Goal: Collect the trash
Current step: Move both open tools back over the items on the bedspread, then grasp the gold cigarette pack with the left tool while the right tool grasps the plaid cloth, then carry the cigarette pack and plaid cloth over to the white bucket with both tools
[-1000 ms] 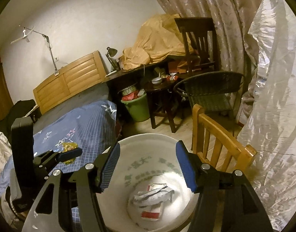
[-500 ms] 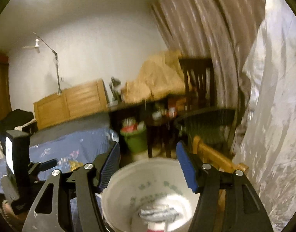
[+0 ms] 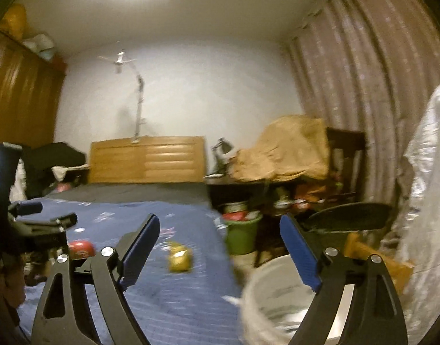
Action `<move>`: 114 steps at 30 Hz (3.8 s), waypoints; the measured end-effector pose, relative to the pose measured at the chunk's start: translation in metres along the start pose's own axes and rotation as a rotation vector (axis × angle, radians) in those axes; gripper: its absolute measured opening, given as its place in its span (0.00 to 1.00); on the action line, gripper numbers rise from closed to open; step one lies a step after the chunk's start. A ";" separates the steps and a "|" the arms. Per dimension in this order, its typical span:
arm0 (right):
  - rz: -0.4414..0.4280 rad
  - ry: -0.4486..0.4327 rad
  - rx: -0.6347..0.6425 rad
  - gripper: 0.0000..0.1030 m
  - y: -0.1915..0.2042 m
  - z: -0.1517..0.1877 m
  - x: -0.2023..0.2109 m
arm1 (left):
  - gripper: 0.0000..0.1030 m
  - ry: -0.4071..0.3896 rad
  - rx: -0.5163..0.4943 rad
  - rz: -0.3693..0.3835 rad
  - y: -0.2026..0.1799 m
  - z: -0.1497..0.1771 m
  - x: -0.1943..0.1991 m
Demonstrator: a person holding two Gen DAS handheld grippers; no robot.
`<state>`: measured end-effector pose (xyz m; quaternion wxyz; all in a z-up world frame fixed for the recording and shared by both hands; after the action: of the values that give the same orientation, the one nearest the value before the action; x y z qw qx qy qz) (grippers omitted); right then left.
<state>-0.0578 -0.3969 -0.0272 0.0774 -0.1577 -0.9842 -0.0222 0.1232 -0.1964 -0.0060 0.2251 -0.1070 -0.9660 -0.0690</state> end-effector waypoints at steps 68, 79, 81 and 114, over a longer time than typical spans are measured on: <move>-0.519 0.836 0.180 0.25 0.202 0.097 -0.079 | 0.47 0.541 0.060 0.060 0.214 0.132 -0.032; -0.483 0.734 0.085 0.62 0.207 0.083 -0.064 | 0.65 0.475 0.125 0.096 0.222 0.133 -0.014; -0.473 0.755 0.072 0.62 0.213 0.090 -0.069 | 0.65 0.471 0.122 0.089 0.221 0.133 -0.014; -0.400 0.500 0.097 0.07 0.177 0.048 -0.012 | 0.45 0.294 0.021 -0.202 0.151 0.073 0.033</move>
<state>0.0024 -0.2298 -0.0729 0.3182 0.0532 -0.9461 -0.0282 0.0995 -0.0316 -0.0435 0.3571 0.0040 -0.9291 -0.0962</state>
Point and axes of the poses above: each gripper's, at about its wrist camera, not at the fingertips, and x roughly against the way its jaws point, y to its left, z to its underside, the point moved 1 cm from there along -x, roughly the way its jaws point, and after that the axes turned 6 degrees about y, right-handed, at the moved point
